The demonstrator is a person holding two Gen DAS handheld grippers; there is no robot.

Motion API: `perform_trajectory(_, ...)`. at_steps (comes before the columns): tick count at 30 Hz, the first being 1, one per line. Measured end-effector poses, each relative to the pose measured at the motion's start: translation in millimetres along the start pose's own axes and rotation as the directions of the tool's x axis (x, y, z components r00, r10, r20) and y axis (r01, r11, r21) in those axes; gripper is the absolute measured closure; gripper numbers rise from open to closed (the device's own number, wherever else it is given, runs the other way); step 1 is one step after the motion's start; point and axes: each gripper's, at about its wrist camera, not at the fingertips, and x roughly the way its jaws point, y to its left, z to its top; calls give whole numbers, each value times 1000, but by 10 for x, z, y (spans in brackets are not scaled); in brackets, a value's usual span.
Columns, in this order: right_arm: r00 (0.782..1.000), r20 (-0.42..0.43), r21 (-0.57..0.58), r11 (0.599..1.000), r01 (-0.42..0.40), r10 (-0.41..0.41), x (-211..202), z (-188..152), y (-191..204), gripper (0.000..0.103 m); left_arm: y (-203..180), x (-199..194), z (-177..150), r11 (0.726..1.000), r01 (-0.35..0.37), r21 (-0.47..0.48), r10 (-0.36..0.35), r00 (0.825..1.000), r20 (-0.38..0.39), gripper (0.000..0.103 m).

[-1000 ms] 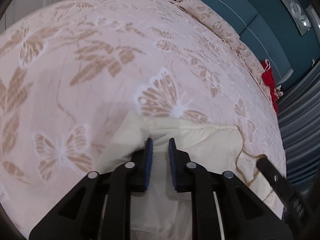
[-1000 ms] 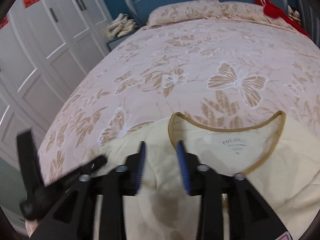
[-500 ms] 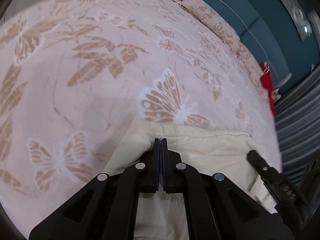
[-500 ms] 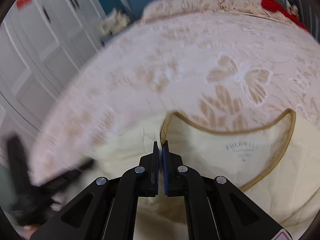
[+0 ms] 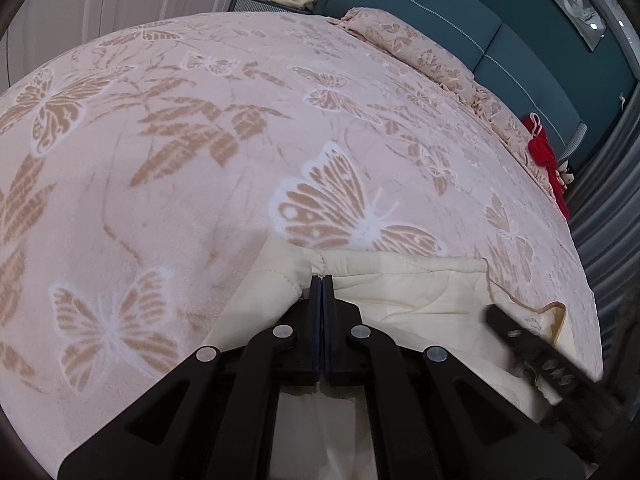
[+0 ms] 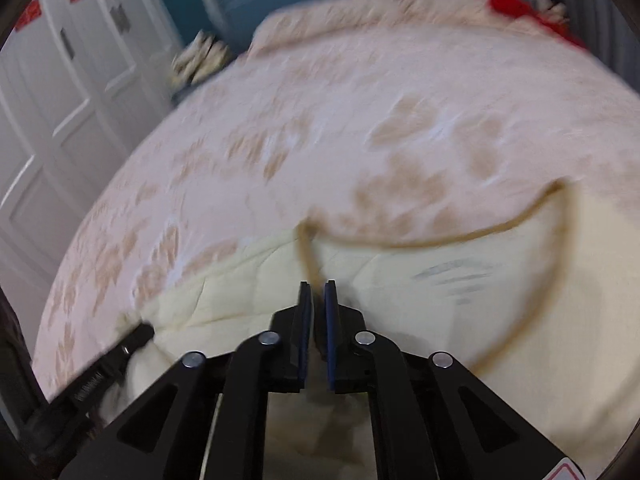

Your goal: Fold large clothes

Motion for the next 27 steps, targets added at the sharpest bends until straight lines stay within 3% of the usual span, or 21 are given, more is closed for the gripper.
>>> perform_trajectory(2, 999, 27, -96, 995, -37, 39, -145, 29, 195, 101, -12, -7, -12, 1000, -11, 12, 11, 1000, 9, 102)
perform_trajectory(4, 997, -41, -206, 976, -70, 63, -45, 4, 441, 102, -39, -10, -19, 999, -24, 24, 23, 1000, 14, 102)
perform_trajectory(5, 992, -113, -254, 964, -80, 52, 112, -45, 555, 103, -44, -12, -23, 999, -27, 27, 27, 1000, 17, 102)
perform_trajectory(7, 984, -176, -281, 958, -56, 6, 339, -127, 594, 103, -45, -11, -24, 999, -28, 28, 27, 999, 18, 102)
perform_trajectory(16, 990, -139, -59, 998, -1, -8, 452, -90, 81, 103, -50, -12, -47, 998, -35, 42, 33, 999, 36, 102)
perform_trajectory(18, 993, -116, -57, 998, 23, -30, 384, -82, 90, 103, -69, 4, -61, 998, -43, 52, 41, 998, 40, 102)
perform_trajectory(20, 990, -48, -34, 991, 132, -133, 104, -96, 19, 103, -89, 6, -55, 997, -56, 61, 54, 998, 40, 102)
perform_trajectory(21, 992, -25, 4, 992, 126, -126, -63, -99, -66, 103, -90, 2, -52, 997, -56, 60, 54, 998, 38, 102)
perform_trajectory(24, 1000, 2, 79, 997, 17, -18, -798, -208, -468, 103, -2, -88, -5, 1000, 0, 10, 0, 1000, 12, 102)
perform_trajectory(27, 1000, 8, 15, 999, -28, 28, -1539, -526, -845, 101, 44, -509, -75, 1000, 21, 5, -21, 1000, -16, 102)
